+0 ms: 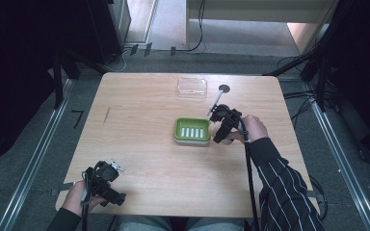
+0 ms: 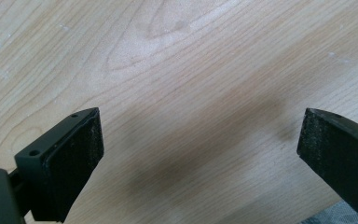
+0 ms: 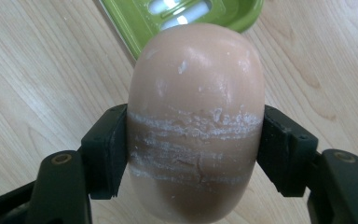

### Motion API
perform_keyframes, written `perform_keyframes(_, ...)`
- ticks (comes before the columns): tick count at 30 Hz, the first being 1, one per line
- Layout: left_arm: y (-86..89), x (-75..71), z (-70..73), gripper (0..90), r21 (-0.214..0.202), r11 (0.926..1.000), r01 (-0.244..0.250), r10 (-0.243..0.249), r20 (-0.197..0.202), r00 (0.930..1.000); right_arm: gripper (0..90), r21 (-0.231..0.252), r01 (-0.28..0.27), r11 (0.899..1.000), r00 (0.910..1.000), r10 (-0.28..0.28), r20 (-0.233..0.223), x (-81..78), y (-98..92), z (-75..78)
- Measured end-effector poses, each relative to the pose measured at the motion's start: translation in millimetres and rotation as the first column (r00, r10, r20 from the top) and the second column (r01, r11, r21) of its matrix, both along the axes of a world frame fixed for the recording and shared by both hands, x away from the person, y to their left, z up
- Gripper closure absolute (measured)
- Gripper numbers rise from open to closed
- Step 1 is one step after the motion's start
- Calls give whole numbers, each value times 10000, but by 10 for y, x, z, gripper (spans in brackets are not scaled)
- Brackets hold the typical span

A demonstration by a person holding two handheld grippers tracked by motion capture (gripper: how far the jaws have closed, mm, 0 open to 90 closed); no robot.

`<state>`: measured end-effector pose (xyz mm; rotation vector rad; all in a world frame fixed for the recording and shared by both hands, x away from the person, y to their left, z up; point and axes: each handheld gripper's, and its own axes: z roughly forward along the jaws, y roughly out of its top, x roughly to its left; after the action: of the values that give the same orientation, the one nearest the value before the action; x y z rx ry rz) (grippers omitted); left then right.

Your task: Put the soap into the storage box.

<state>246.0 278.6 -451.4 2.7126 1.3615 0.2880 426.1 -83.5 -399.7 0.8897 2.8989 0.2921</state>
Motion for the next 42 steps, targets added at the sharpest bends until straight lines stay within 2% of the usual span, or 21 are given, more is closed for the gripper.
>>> perform_keyframes(20, 23, -6, -2, 8, 3, 10000, -70, 70, 21, 10000, 334, -4, -671, 9977, 9977, 671, 140, 84, 244, 34)
perform_keyframes(27, 29, -4, -4, 8, -19, 10000, -95, 95, 38, 9999, 334, -42, -1075, 9942, 9940, 1076, 186, 93, 301, 19)
perform_keyframes(34, 32, -13, 6, 8, -21, 10000, -91, 91, 48, 9999, 335, -94, -1253, 9921, 9917, 1255, 270, 112, 382, 18)
perform_keyframes(42, 32, -30, 14, 8, -44, 10000, -57, 58, 233, 9997, 334, -161, -1511, 9884, 9880, 1515, 298, 158, 436, 15)
